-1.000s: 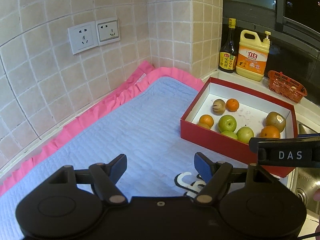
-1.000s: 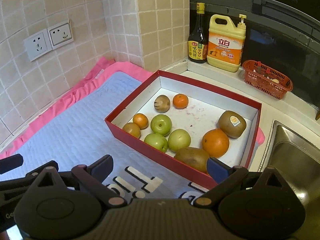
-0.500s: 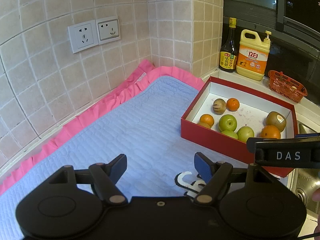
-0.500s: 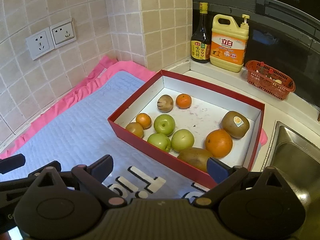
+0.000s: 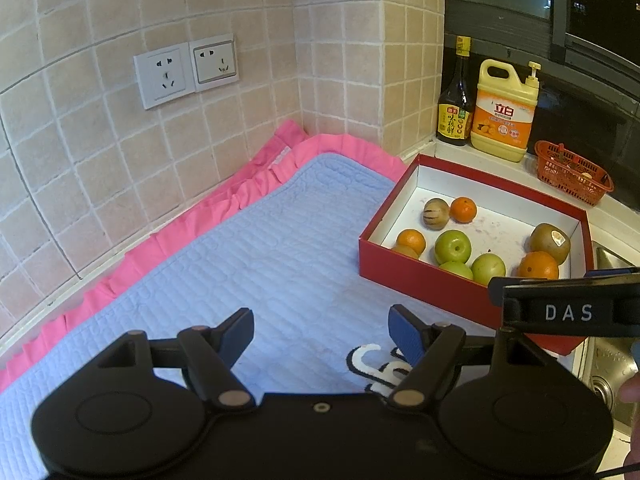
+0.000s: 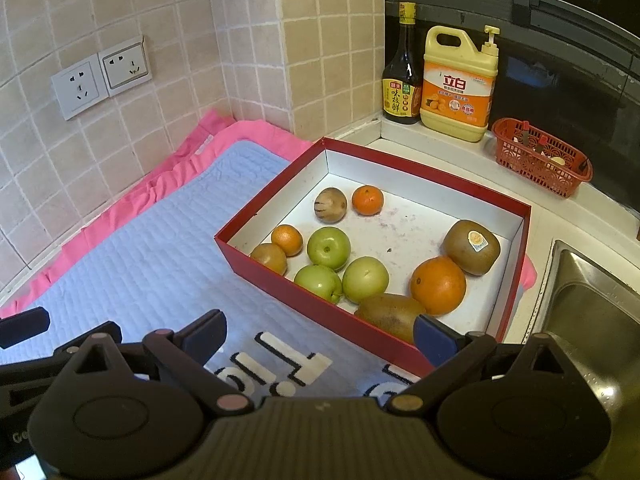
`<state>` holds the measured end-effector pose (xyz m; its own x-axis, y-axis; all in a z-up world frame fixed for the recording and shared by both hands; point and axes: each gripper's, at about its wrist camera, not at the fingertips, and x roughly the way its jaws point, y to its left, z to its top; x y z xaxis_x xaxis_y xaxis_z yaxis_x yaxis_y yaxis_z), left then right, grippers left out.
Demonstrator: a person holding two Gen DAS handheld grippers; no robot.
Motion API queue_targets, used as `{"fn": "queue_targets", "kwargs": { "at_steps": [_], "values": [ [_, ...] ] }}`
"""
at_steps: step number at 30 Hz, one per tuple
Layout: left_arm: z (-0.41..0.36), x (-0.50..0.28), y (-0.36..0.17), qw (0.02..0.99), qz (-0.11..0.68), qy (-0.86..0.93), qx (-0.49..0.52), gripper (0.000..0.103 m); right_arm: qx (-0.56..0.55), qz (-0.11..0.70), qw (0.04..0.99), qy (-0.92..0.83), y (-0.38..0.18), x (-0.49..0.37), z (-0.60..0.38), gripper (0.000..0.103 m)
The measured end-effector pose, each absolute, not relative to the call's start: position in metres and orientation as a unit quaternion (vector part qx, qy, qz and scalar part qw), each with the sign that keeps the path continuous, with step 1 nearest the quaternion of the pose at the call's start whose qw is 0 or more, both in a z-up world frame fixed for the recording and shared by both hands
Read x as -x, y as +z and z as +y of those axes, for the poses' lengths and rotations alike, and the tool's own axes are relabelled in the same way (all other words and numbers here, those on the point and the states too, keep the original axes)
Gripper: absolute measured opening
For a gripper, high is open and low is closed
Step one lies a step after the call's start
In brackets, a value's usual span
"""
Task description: Organize fruits
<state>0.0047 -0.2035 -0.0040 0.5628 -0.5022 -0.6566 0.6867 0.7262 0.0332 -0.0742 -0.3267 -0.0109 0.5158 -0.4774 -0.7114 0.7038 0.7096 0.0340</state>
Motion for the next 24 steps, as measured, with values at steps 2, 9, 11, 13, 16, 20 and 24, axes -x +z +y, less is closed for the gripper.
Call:
{"fn": "queue_targets", "kwargs": {
  "at_steps": [2, 9, 11, 13, 16, 20, 24],
  "values": [
    [-0.2037, -0.0042, -0.0032, 0.873, 0.320, -0.340, -0.145, 0.088, -0.160, 0.352, 0.855, -0.345, -0.0106, 0.0739, -0.3264, 0.101],
    [-0.2044, -0.0027, 0.0009, 0.873, 0.314, -0.344, -0.144, 0.088, -0.169, 0.348, 0.854, -0.348, -0.0092, 0.0744, -0.3262, 0.101],
    [-0.2048, -0.0022, 0.0007, 0.873, 0.313, -0.345, -0.146, 0.088, -0.162, 0.349, 0.853, -0.351, -0.0086, 0.0734, -0.3246, 0.101],
    [-0.2045, -0.0033, 0.0006, 0.873, 0.314, -0.345, -0.146, 0.088, -0.160, 0.349, 0.853, -0.353, -0.0079, 0.0731, -0.3246, 0.101],
    [-0.2049, -0.0025, 0.0005, 0.873, 0.315, -0.344, -0.144, 0.088, -0.165, 0.350, 0.853, -0.350, -0.0081, 0.0725, -0.3254, 0.101],
    [-0.2043, -0.0032, 0.0000, 0.873, 0.315, -0.344, -0.144, 0.088, -0.160, 0.353, 0.853, -0.349, -0.0086, 0.0712, -0.3239, 0.101],
    [-0.2035, -0.0061, -0.0019, 0.872, 0.320, -0.342, -0.143, 0.088, -0.160, 0.353, 0.854, -0.348, -0.0087, 0.0702, -0.3240, 0.101]
  ]
}}
